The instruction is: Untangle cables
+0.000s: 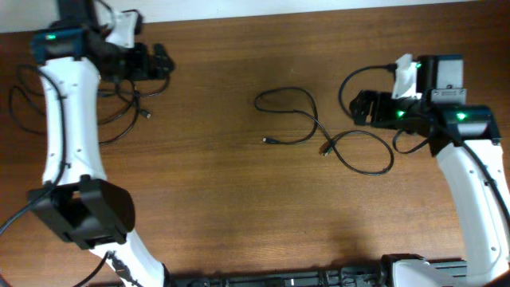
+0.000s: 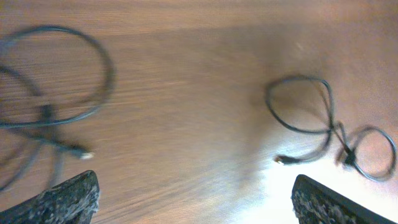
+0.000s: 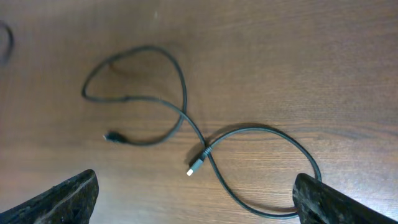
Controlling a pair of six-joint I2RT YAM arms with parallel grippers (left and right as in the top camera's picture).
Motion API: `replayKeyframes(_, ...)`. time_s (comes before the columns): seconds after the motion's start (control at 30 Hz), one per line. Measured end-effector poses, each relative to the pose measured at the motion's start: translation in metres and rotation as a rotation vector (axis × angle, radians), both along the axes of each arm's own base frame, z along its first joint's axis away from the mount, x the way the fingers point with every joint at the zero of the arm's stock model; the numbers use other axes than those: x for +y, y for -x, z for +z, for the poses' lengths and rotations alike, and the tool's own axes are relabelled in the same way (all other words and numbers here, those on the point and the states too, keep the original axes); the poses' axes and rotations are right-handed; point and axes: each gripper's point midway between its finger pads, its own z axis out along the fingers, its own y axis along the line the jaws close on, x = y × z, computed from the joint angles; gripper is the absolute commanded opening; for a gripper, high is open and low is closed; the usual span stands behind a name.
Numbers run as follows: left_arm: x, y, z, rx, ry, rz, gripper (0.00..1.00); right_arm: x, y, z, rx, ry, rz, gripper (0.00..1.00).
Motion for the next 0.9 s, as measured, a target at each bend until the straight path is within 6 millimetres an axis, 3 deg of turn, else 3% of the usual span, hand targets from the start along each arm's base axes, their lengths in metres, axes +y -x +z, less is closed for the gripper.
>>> replayKeyframes(0.07, -0.032, 0.008, -0.011, 0.034, 0.027, -0.070, 0.99, -0.013, -0.005, 0.011, -0.018, -0.028, -0.080, 0.99)
replayKeyframes(0.2, -0.086, 0.022, -0.038, 0.125, 0.112, -0.191, 0.99, -0.038, -0.005, 0.014, -0.016, -0.064, -0.197, 0.99)
replayKeyframes(0.27, -0.118, 0.027, -0.069, 0.203, 0.138, -0.254, 1.00, -0.048, -0.004, 0.015, -0.018, -0.088, -0.237, 0.99)
replayKeyframes(0.4, -0.157, 0.028, -0.105, 0.276, 0.161, -0.275, 0.99, -0.053, 0.000, 0.019, -0.025, -0.113, -0.261, 0.99)
replayKeyframes(0.57, -0.206, 0.023, -0.144, 0.373, 0.211, -0.172, 0.99, -0.051, 0.004, 0.030, -0.057, -0.118, -0.258, 0.99)
replayKeyframes(0.7, -0.228, 0.028, -0.171, 0.515, 0.252, 0.005, 0.99, -0.051, 0.006, 0.037, -0.079, -0.116, -0.256, 0.99)
replayKeyframes(0.83, -0.241, 0.032, -0.176, 0.581, 0.279, 0.108, 0.89, -0.050, 0.007, 0.037, -0.077, -0.114, -0.254, 0.99)
replayKeyframes(0.9, -0.246, 0.030, -0.175, 0.593, 0.295, 0.144, 0.54, -0.050, 0.007, 0.037, -0.077, -0.114, -0.253, 0.99)
